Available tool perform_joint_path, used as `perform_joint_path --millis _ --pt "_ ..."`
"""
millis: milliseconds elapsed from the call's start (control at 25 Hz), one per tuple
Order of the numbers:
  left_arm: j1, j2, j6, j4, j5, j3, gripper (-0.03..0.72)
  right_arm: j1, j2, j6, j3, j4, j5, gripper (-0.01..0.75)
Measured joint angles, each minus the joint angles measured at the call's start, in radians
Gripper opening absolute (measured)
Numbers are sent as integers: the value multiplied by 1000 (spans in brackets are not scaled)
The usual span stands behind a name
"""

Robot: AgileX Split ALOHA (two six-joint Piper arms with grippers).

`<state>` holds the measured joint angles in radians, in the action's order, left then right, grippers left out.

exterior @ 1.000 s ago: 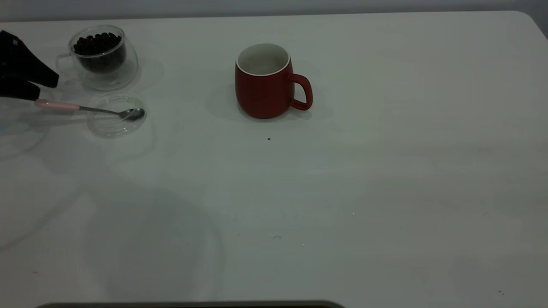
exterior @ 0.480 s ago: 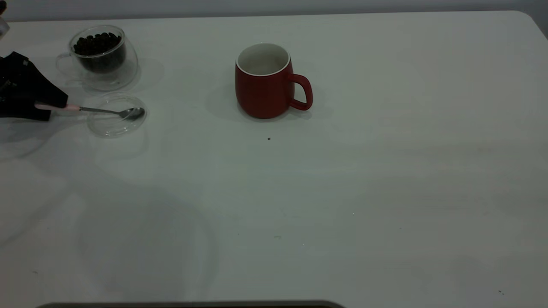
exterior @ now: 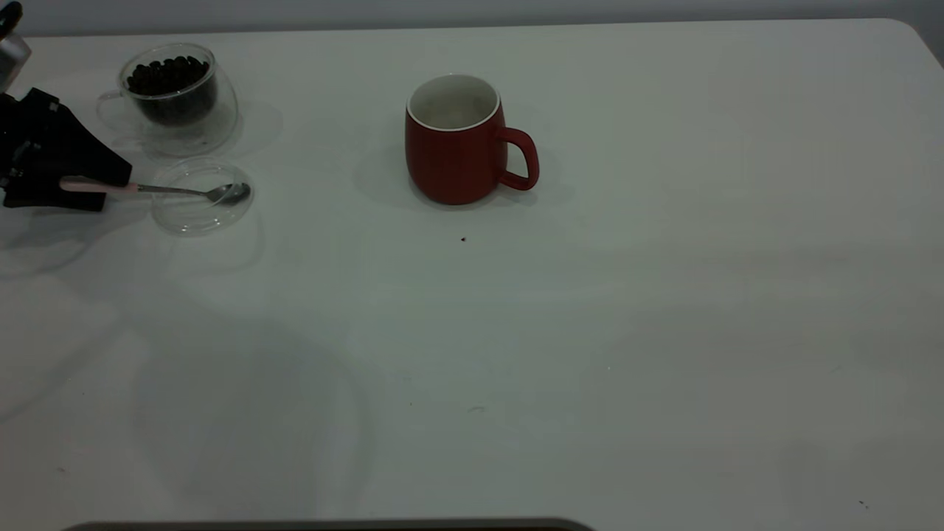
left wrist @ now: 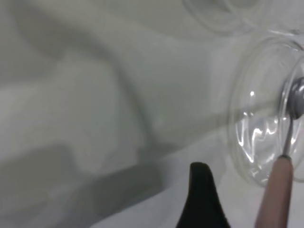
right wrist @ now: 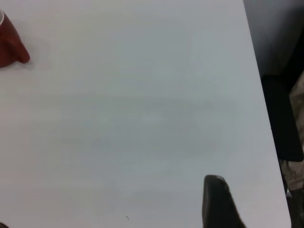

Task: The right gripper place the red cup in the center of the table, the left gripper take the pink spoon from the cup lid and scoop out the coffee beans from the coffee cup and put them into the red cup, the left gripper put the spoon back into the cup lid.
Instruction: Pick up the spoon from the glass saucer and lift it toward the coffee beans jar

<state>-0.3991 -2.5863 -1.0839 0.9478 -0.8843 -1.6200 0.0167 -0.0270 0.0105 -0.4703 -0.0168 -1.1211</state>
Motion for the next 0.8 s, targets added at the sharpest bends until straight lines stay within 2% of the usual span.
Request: perform_joint_path --millis 240,400,560,640,800 --pt "0 0 15 -1 -13 0 589 0 0 0 0 0 0 434" --pt "0 0 22 -1 -20 -1 538 0 0 0 0 0 0 434" --pt "-2 0 51 -1 -23 -1 409 0 0 0 0 0 0 434" --pt "-7 0 69 -3 -26 -1 317 0 0 0 0 0 0 434" --pt "-25 1 84 14 -112 -2 163 0 0 0 0 0 0 434"
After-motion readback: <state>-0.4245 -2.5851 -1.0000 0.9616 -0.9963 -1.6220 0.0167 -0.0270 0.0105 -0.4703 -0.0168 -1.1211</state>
